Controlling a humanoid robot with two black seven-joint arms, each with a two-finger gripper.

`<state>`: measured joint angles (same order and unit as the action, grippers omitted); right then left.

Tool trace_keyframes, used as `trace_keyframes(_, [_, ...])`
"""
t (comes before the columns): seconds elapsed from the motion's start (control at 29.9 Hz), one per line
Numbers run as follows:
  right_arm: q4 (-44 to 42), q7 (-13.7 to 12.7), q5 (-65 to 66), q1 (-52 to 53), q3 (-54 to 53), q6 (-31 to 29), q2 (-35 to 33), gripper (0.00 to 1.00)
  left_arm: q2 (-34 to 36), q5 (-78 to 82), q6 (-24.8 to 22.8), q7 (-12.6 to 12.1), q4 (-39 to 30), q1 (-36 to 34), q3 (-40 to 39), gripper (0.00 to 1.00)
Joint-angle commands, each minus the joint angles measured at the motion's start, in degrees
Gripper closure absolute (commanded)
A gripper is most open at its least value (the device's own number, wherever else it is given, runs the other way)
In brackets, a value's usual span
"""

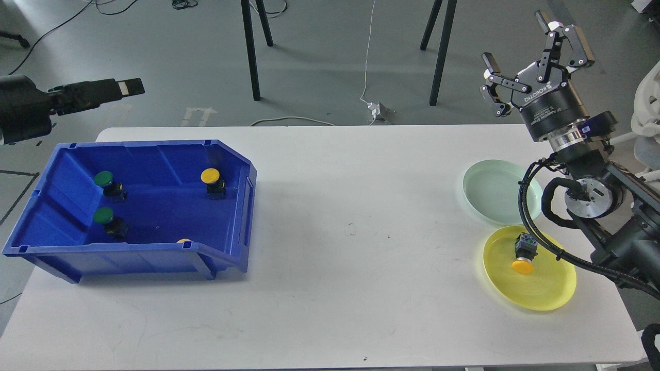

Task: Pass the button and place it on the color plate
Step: 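Lower the left gripper into the bin and grasp a green-topped button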

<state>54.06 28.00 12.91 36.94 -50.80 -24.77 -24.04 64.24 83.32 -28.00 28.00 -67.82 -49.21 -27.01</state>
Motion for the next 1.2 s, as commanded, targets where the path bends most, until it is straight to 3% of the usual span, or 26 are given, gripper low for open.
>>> trace_keyframes(0.0, [0.1, 0.0, -0.1, -0.7, -0.2, -0.1, -0.7, 0.04, -0.1, 11.8, 0.0, 0.0, 0.2, 0.5, 4.1, 0.21])
trace_keyframes(0.33, [0.0, 0.0, -0.1, -2.1, -0.2, -0.2, -0.7, 0.04, -3.4, 16.6, 0.0, 0.0, 7.8, 0.4, 11.3, 0.2])
trace_keyframes(0.53, [0.3, 0.0, -0.1, -2.6, -0.3, -0.2, -0.7, 0.04, -8.5, 17.9, 0.0, 0.0, 17.5, 0.5, 12.9, 0.2])
trace_keyframes(1.17, [0.4, 0.0, -0.2, -3.7, -0.2, -0.2, -0.7, 0.04, -17.9, 17.8, 0.1, 0.0, 31.9, 0.6, 16.1, 0.2])
